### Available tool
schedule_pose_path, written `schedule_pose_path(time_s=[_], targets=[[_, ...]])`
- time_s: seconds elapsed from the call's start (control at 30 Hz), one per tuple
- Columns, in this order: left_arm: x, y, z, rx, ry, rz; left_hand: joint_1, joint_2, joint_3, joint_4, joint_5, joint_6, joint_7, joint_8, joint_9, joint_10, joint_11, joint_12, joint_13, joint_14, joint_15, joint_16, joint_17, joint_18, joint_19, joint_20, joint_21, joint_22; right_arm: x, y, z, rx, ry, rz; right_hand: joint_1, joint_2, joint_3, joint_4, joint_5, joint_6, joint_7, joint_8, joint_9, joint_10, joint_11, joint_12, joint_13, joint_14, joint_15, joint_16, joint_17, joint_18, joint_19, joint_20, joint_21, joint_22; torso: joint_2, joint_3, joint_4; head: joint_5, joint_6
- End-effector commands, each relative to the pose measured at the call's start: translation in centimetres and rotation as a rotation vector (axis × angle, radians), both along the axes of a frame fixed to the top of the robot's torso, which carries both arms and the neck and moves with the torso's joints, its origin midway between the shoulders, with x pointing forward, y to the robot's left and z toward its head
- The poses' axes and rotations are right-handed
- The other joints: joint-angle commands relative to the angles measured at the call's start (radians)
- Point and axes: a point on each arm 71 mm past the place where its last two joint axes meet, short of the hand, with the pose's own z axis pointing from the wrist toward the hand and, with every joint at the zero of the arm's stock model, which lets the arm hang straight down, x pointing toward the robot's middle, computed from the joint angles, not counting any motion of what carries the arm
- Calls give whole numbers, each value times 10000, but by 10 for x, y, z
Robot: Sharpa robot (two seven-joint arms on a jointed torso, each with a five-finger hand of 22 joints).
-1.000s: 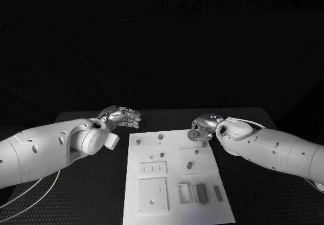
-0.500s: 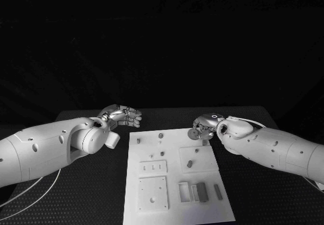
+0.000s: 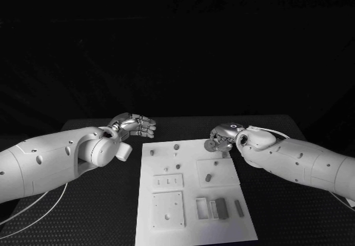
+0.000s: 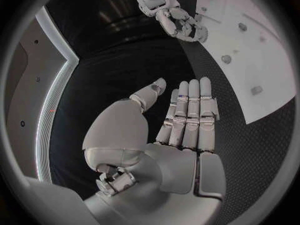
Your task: Assemble the parts on the task board
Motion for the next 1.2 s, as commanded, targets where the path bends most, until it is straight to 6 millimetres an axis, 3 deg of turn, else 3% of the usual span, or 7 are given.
schedule_pose_path(time_s=[0.03,0.27,0.43,0.67,0.9,1.2], targets=[[0,-2,2,-41,-69,-187,-77,-43,-12,11,3,-20,27,-72,-4,16,19,-62,10,54,31,-43,19,166,-57,15,-42,16,-1,1,-3,-35,184,53,-111,-61,-9,98,-31,-19,98,-71,-20,-450,-49,81,-27,-34,10,54,14,285,-21,-26,53,203,-5,-10,5,13,-27],[0,-3,2,0,-91,-215,-49,-45,0,-6,2,-37,34,-85,-5,13,21,-79,12,56,29,-58,35,171,-58,13,-47,22,-2,4,-3,27,186,71,-227,-260,18,223,-31,-187,163,-165,-76,-485,14,157,-93,-36,70,68,19,285,-13,-39,72,196,-8,-10,7,-51,-21],[0,-2,2,6,-98,-192,-53,-52,-3,-7,1,-42,38,-90,-6,10,25,-86,12,55,31,-65,41,168,-60,16,-51,25,-2,6,-2,321,144,71,-420,-485,-14,385,-31,-319,228,-235,-119,-522,75,207,-146,-48,129,73,22,285,-19,-34,76,191,-11,-4,-5,-13,-68],[0,-2,2,20,-98,-180,-21,-29,14,-21,2,-43,39,-92,-3,15,24,-96,15,57,30,-77,55,172,-60,14,-55,30,-3,11,-1,488,117,110,-484,-502,21,487,-29,-302,260,-217,-124,-523,105,324,-179,-37,159,103,33,285,-5,-60,95,192,-12,-3,0,-34,-54],[0,-2,2,17,-92,-202,-5,-25,18,-32,0,-44,40,-94,-2,18,25,-103,18,58,31,-86,65,170,-60,17,-58,34,-3,11,-1,427,154,138,-355,-293,79,418,-29,-245,247,-175,-116,-537,94,436,-203,-34,152,130,46,285,1,-82,121,197,-10,3,-2,-25,-40],[0,-2,2,14,-87,-210,-12,-23,14,-28,0,-44,43,-96,0,20,27,-109,20,61,33,-93,74,168,-59,20,-61,37,-2,11,-2,257,187,173,-12,674,104,-93,-29,24,196,-5,-61,-590,47,626,-303,-60,107,156,58,285,-71,-79,173,209,-2,9,-9,-32,-48]])
